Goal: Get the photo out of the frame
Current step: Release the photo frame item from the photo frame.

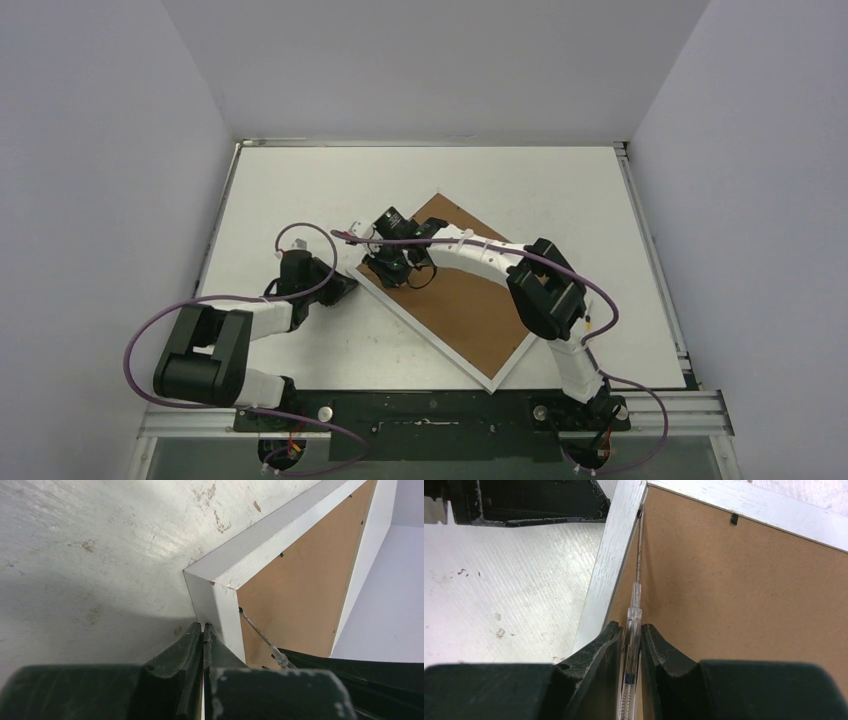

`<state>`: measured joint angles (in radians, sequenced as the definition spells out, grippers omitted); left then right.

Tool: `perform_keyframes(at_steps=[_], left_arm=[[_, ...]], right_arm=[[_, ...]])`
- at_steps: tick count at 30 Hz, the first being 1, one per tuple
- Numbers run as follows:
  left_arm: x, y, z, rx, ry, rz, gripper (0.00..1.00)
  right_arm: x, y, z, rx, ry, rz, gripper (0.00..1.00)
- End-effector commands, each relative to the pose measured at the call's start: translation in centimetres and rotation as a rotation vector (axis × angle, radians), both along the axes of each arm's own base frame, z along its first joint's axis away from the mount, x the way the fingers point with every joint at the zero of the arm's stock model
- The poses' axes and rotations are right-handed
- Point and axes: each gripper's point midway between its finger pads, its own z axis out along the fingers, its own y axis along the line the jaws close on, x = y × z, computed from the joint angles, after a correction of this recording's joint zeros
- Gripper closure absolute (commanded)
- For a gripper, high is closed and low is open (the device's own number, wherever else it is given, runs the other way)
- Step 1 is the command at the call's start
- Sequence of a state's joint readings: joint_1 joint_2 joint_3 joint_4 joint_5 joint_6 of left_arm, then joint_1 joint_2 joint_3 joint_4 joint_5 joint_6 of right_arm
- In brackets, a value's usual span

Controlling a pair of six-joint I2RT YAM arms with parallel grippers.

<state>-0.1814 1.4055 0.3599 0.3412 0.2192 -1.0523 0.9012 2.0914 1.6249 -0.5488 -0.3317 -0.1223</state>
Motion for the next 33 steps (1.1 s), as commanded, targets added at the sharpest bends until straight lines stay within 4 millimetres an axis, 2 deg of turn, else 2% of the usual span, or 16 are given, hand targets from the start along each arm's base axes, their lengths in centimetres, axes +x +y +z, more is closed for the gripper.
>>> perform_keyframes(at_steps=[1, 11, 21, 33], left_arm=[[2.5, -0.8, 2.6, -0.022, -0.103, -0.024, 1.00], [3.1, -1.2, 2.7, -0.033, -0.106, -0.033, 1.00], [3.2, -1.4, 2.7, -0.040, -0.104, -0.038, 1.00], [3.2, -1.4, 2.7, -0.041, -0.102, -0.039, 1.00]], right_arm=[[-3.1, 4.5, 2.3, 0.103, -0.042, 0.185, 0.95], [-6.0, 6.4, 2.5, 0.099, -0.114, 0.314, 0.95], [-9.2, 7.6, 3.6, 0.126, -0.197, 0.470, 0.95], [-9.8, 7.6, 3.9, 0.127, -0.221, 0.522, 0.95]])
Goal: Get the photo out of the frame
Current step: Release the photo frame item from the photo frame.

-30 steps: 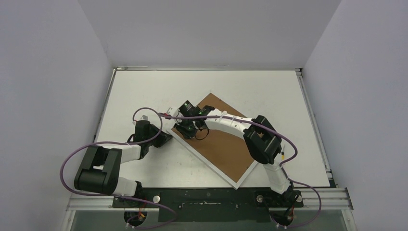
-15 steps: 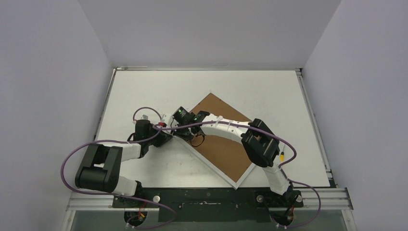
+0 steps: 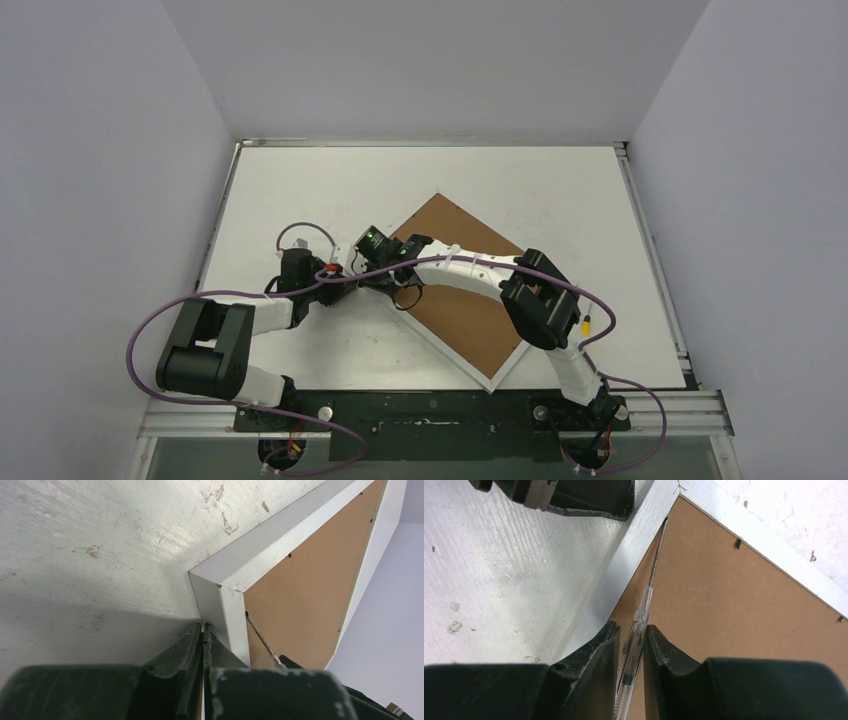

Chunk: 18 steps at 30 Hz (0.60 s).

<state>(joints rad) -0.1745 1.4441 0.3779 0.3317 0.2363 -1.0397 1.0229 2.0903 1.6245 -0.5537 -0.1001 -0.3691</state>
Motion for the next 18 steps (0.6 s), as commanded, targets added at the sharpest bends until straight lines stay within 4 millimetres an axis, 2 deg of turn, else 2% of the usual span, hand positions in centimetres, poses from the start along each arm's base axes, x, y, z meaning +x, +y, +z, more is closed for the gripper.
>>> perform_keyframes(at_steps=[1, 3, 5, 8, 11, 15, 18], left_arm=[[3.1, -1.3, 3.4, -0.044, -0.130, -0.025, 1.00], [3.1, -1.4, 3.5, -0.045, -0.131, -0.027, 1.00], [3.0, -1.3, 3.6, -0.037, -0.136, -0.030, 1.00], [2.7, -0.7, 4.0, 0.002, -0.148, -0.039, 1.00], [2.3, 0.4, 4.7, 0.072, -0.161, -0.038, 1.00], [2.3, 1.7, 6.9, 0.156, -0.217, -0.036, 0.96], [2.6, 2.2, 8.7, 0.208, -0.260, -0.054, 0.92]], right_arm=[[-9.1, 6.9, 4.2, 0.234, 0.107, 0.346, 0.95], [-8.8, 6.9, 4.4, 0.238, 0.097, 0.340, 0.95], [-7.5, 6.8, 4.5, 0.252, 0.099, 0.263, 0.95], [-4.7, 5.8, 4.7, 0.280, 0.163, 0.130, 0.95], [-1.7, 4.2, 5.7, 0.346, 0.209, -0.002, 0.95], [0.8, 2.4, 7.5, 0.426, 0.236, -0.121, 0.95], [2.1, 1.1, 7.9, 0.464, 0.281, -0.206, 0.95]])
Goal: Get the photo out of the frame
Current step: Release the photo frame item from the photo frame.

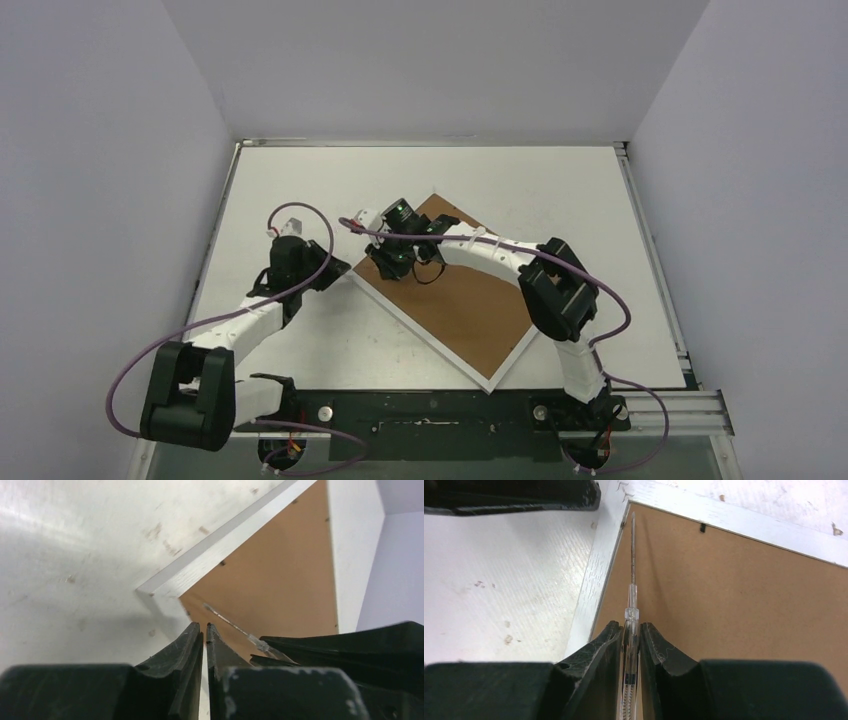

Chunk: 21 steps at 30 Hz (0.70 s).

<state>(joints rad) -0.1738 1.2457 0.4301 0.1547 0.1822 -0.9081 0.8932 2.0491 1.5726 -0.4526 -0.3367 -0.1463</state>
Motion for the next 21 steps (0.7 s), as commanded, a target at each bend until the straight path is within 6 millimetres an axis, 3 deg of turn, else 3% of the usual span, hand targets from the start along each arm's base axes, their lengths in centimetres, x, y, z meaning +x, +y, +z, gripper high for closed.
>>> perform_keyframes(at_steps=[1, 8, 12, 16, 21], left_arm=[[2.2, 1.2, 5.0, 0.110, -0.154, -0.019, 0.90], [3.8, 1.6, 7.9, 0.187, -0.288, -0.045, 0.80], [5.1, 1.4, 9.0, 0.237, -0.374, -0.087, 0.64], [5.3, 1.3, 8.2, 0.299, -0.392, -0.145, 0.58], [5.4, 1.2, 5.4, 0.379, -0.352, -0.235, 0.58]], right_arm=[[0.8, 0.9, 6.4, 0.236, 0.058, -0.064, 0.95], [2.2, -4.0, 6.0, 0.353, 0.328, -0.279, 0.95], [1.7, -6.4, 5.8, 0.457, 0.530, -0.367, 0.95], [0.7, -6.8, 6.1, 0.537, 0.637, -0.398, 0.95], [0.9, -6.0, 5.1, 0.570, 0.735, -0.455, 0.95]])
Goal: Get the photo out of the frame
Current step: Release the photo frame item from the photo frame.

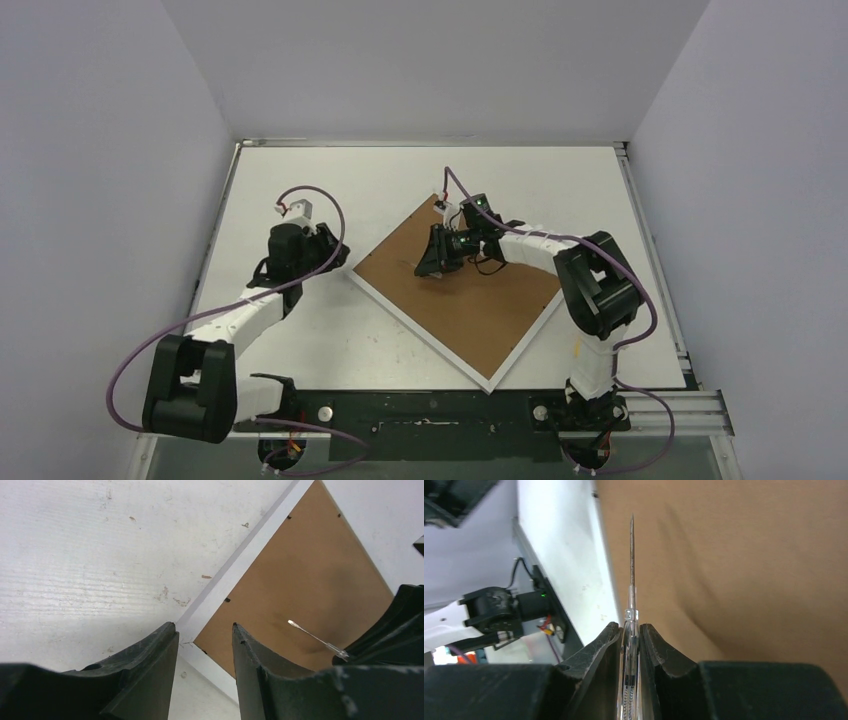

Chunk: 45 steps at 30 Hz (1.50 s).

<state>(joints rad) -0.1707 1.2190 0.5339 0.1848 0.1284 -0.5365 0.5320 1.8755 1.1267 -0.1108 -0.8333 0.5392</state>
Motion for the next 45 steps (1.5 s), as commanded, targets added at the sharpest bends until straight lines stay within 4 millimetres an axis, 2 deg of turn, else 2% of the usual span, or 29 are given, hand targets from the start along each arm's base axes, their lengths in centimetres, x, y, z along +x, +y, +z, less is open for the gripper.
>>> perform_keyframes(at_steps=[1, 5, 12, 22, 26, 33, 38, 45], left_arm=[[1.8, -0.5, 0.2, 0.100, -0.060, -0.099, 0.58], [2.2, -1.7, -2.3, 0.098, 0.020, -0.184, 0.56], [3.5, -3.5, -3.7, 0.068, 0.070, -0.273, 0.53], [2.0, -4.3, -6.1, 0.096, 0.188, -0.302, 0.57], [0.9, -4.1, -6.6, 0.131, 0.223, -0.276, 0.61], [-1.0, -3.7, -7.0, 0.136, 0.273, -0.232, 0.76], [-1.8, -3.6, -7.0, 0.119, 0.283, -0.211, 0.77], [-1.9, -4.1, -6.0, 0.085, 0.249, -0.225, 0.75]], right_arm=[[0.7, 2.8, 4.2, 0.184, 0.005, -0.014, 0.95], [1.3, 3.1, 3.3, 0.172, 0.038, -0.049, 0.95], [1.4, 3.2, 2.5, 0.140, 0.045, -0.053, 0.95], [1.1, 3.8, 0.5, 0.098, 0.084, -0.044, 0.95], [0.8, 4.8, -0.4, 0.080, 0.106, -0.029, 0.95], [0.7, 5.5, -1.5, 0.066, 0.138, -0.010, 0.95], [-0.1, 6.1, -1.6, 0.049, 0.156, 0.030, 0.95], [-0.4, 5.6, -1.7, 0.045, 0.174, 0.039, 0.95]])
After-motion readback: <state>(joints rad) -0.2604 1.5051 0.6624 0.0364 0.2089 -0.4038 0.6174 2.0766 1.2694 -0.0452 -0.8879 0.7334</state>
